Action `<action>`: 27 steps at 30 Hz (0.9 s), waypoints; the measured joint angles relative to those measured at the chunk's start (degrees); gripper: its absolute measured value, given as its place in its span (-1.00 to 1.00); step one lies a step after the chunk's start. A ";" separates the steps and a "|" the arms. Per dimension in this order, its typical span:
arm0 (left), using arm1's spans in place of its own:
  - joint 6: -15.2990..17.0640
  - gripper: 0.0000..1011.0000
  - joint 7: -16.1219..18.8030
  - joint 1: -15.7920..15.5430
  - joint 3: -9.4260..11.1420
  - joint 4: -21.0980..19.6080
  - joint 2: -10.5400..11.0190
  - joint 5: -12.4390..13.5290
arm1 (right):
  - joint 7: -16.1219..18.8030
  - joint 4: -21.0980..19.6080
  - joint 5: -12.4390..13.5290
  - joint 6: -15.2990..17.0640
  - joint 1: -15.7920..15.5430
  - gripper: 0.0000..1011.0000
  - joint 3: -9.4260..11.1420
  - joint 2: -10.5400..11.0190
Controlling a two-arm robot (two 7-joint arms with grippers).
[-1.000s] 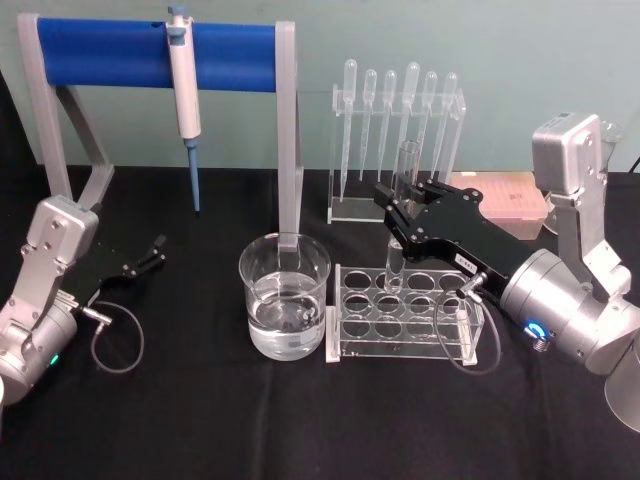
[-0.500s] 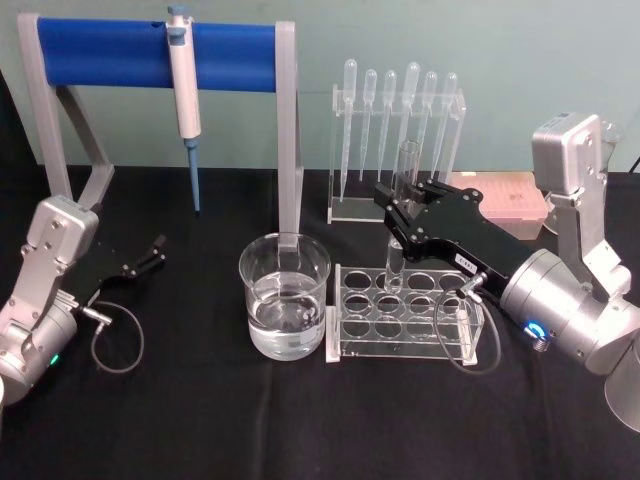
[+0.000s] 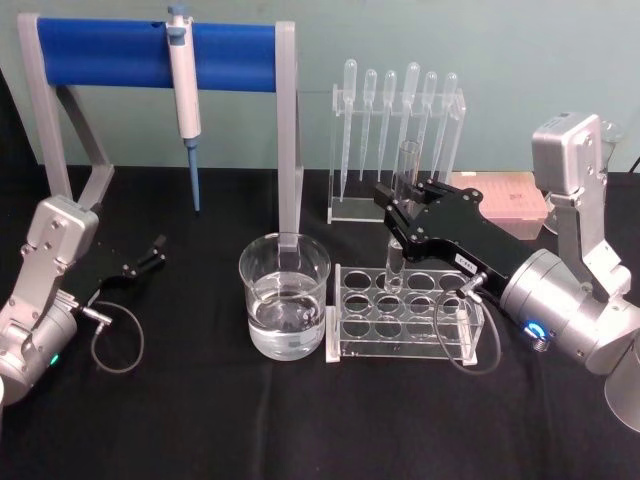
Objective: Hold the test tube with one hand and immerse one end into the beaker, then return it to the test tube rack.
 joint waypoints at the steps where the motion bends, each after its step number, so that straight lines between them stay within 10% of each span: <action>1: 0.00 0.98 0.00 0.00 0.00 0.00 0.00 0.00 | 0.00 0.00 0.00 0.00 0.00 -0.55 0.00 0.00; 27: 0.00 0.98 0.00 0.00 0.01 0.00 0.00 0.00 | 0.00 0.00 0.00 0.00 0.00 -0.55 0.00 0.00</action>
